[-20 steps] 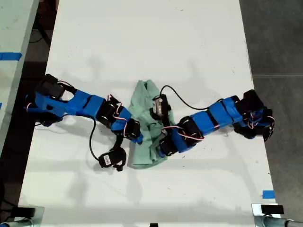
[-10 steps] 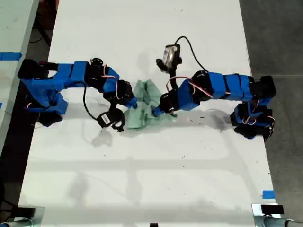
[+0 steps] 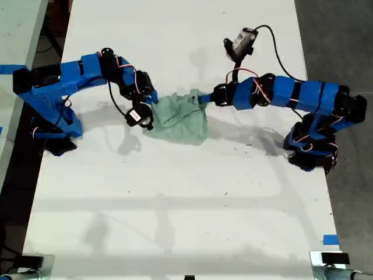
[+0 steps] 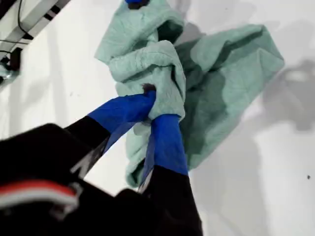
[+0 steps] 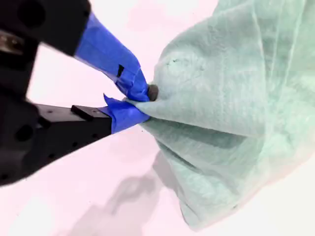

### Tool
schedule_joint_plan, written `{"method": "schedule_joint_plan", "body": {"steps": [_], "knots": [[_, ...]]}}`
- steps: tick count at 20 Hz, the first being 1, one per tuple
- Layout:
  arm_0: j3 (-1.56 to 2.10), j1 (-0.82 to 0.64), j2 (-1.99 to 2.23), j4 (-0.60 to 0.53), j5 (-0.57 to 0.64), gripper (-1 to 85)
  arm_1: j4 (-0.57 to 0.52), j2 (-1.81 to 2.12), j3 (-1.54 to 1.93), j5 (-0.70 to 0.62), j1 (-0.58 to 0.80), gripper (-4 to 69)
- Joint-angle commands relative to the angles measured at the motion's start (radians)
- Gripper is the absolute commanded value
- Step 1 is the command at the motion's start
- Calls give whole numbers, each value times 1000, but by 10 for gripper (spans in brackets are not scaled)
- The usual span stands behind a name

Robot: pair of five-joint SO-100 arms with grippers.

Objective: Fold t shirt

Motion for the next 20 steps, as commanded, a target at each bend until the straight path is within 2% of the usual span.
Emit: {"method": "schedule_joint_plan", "body": {"steps": [1, 5, 6, 7, 8, 10, 12, 14, 17, 20], "knots": [[-6, -74, -63, -49, 44, -1, -107, -20, 41, -49, 77, -6], [-57, -199, -250, -72, 133, 7, -137, -206, 3, -103, 173, -5], [-78, -216, -288, -74, 166, 138, -124, -244, -26, -123, 178, 91], [-103, -232, -322, -58, 178, 188, -77, -290, -78, -155, 175, 211], [-109, -245, -336, -52, 192, 196, -3, -336, -146, -178, 169, 293], [-115, -259, -325, -23, 204, 198, 124, -367, -235, -196, 161, 362], [-114, -272, -255, 46, 190, 192, 262, -328, -301, -190, 166, 377], [-98, -264, -156, 118, 143, 183, 451, -270, -377, -160, 184, 375], [-57, -262, 23, 256, 58, 175, 693, -101, -356, -64, 218, 353], [104, -201, 348, 295, -26, 162, 945, 155, -229, -8, 207, 337]]}}
